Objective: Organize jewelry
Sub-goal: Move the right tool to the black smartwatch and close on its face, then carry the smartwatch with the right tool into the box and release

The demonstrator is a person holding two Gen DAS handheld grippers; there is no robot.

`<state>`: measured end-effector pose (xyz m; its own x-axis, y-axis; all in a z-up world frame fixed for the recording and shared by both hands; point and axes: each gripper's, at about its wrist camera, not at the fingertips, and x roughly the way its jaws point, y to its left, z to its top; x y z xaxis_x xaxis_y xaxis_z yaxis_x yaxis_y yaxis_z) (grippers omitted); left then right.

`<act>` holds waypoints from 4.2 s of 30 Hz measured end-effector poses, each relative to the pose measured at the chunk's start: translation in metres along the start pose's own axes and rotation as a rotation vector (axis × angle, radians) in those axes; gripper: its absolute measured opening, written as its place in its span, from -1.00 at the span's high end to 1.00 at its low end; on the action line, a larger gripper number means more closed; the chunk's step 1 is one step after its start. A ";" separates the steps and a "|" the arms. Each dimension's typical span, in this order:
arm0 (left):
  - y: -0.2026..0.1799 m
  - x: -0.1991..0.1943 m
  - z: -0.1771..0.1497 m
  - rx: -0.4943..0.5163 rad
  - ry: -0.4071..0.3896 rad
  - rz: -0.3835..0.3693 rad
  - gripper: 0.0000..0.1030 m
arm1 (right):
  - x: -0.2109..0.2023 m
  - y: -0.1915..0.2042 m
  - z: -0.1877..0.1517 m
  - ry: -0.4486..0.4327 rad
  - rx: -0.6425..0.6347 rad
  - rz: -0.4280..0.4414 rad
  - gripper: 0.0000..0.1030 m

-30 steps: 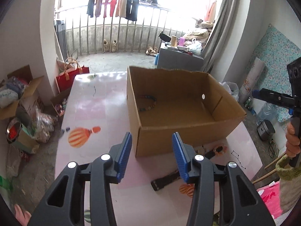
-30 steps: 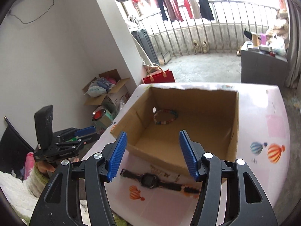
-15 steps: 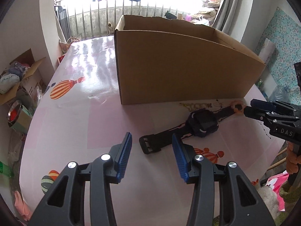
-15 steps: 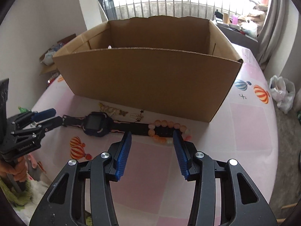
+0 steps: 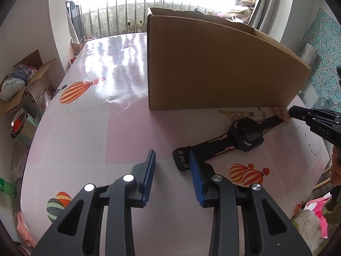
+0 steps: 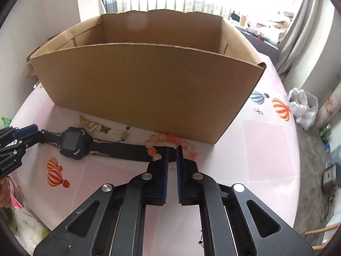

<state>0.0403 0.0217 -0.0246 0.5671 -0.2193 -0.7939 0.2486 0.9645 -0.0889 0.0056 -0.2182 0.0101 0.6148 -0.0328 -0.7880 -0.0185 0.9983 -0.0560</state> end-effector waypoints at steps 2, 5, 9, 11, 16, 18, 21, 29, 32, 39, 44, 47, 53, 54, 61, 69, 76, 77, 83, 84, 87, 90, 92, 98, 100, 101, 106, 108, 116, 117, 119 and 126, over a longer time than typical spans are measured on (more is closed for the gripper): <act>0.004 -0.002 0.001 -0.021 0.006 -0.024 0.38 | -0.011 0.000 0.004 -0.030 0.019 0.039 0.74; 0.014 -0.004 0.002 -0.092 0.033 -0.118 0.38 | -0.024 0.012 0.009 -0.071 0.006 0.162 0.31; 0.026 0.002 0.004 -0.210 0.070 -0.245 0.37 | -0.012 0.046 0.017 -0.042 -0.011 0.340 0.15; 0.027 0.005 0.006 -0.237 0.079 -0.271 0.37 | 0.002 0.053 0.018 -0.011 0.002 0.357 0.15; 0.032 0.010 0.008 -0.305 0.104 -0.342 0.36 | 0.019 0.057 0.013 0.052 0.046 0.398 0.16; 0.037 0.013 0.008 -0.336 0.109 -0.368 0.36 | 0.016 0.057 0.011 0.049 0.049 0.396 0.16; 0.044 0.014 0.008 -0.398 0.105 -0.431 0.24 | 0.014 0.055 0.012 0.048 0.060 0.416 0.16; 0.037 0.015 0.010 -0.419 0.099 -0.457 0.16 | 0.009 0.044 0.011 0.038 0.092 0.466 0.16; 0.031 0.017 0.013 -0.406 0.094 -0.446 0.16 | 0.006 0.042 0.010 0.037 0.118 0.492 0.16; 0.015 0.018 0.019 -0.338 0.086 -0.415 0.18 | 0.005 0.040 0.013 0.027 0.130 0.517 0.16; 0.004 0.016 0.021 -0.278 0.070 -0.374 0.52 | 0.009 0.046 0.013 0.021 0.124 0.515 0.16; -0.005 0.013 0.022 -0.212 0.071 -0.316 0.67 | 0.013 0.052 0.011 0.021 0.131 0.522 0.16; -0.003 0.005 0.015 -0.169 0.084 -0.266 0.76 | 0.008 0.040 0.001 0.024 0.198 0.542 0.18; 0.000 0.002 0.014 -0.171 0.084 -0.260 0.76 | 0.006 0.038 -0.001 0.026 0.199 0.527 0.18; 0.019 -0.011 -0.001 -0.167 0.088 -0.241 0.76 | -0.001 0.012 -0.006 0.016 0.198 0.363 0.50; 0.040 -0.018 -0.014 -0.185 0.089 -0.209 0.76 | -0.009 0.004 0.002 0.002 0.238 0.329 0.43; 0.044 -0.018 -0.018 -0.202 0.090 -0.214 0.76 | -0.013 0.024 -0.010 0.077 0.237 0.418 0.22; 0.044 -0.018 -0.018 -0.204 0.088 -0.217 0.76 | -0.013 0.027 -0.010 0.083 0.234 0.428 0.22; 0.045 -0.017 -0.020 -0.219 0.084 -0.223 0.76 | -0.005 0.028 -0.014 0.121 0.332 0.559 0.20; 0.045 -0.018 -0.021 -0.219 0.084 -0.224 0.76 | -0.004 0.024 -0.016 0.122 0.368 0.600 0.20; 0.046 -0.018 -0.022 -0.221 0.082 -0.225 0.76 | -0.003 0.015 -0.021 0.105 0.452 0.735 0.16; 0.045 -0.019 -0.021 -0.214 0.085 -0.222 0.75 | 0.002 0.019 -0.022 0.103 0.507 0.845 -0.16; 0.044 -0.019 -0.020 -0.205 0.085 -0.212 0.75 | 0.001 0.020 -0.020 0.098 0.503 0.855 -0.19; 0.042 -0.020 -0.020 -0.203 0.085 -0.205 0.75 | 0.005 0.059 -0.002 0.113 0.386 0.713 -0.08; 0.041 -0.020 -0.019 -0.204 0.084 -0.204 0.75 | 0.005 0.071 -0.001 0.118 0.342 0.645 0.19; 0.041 -0.020 -0.019 -0.200 0.082 -0.199 0.75 | 0.004 0.075 -0.001 0.119 0.320 0.625 0.30; 0.040 -0.021 -0.021 -0.208 0.057 -0.198 0.74 | -0.003 0.085 -0.001 0.085 0.269 0.587 0.67; 0.037 -0.026 -0.021 -0.199 0.043 -0.206 0.75 | -0.014 0.083 0.001 0.065 0.241 0.575 0.72; 0.017 -0.110 0.028 -0.062 -0.159 -0.263 0.75 | -0.095 0.076 0.044 -0.137 0.095 0.529 0.73; 0.013 -0.119 0.041 -0.031 -0.187 -0.271 0.75 | -0.103 0.073 0.056 -0.168 0.072 0.518 0.73; 0.003 -0.129 0.073 0.031 -0.233 -0.269 0.75 | -0.113 0.067 0.084 -0.227 0.027 0.486 0.73; -0.025 -0.050 0.202 0.066 -0.032 -0.281 0.75 | -0.040 0.039 0.196 -0.068 0.046 0.447 0.73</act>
<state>0.1646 -0.0209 0.1390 0.4930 -0.4818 -0.7244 0.4493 0.8540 -0.2623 0.1348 -0.1682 0.1591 0.6050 0.4035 -0.6864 -0.2595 0.9149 0.3091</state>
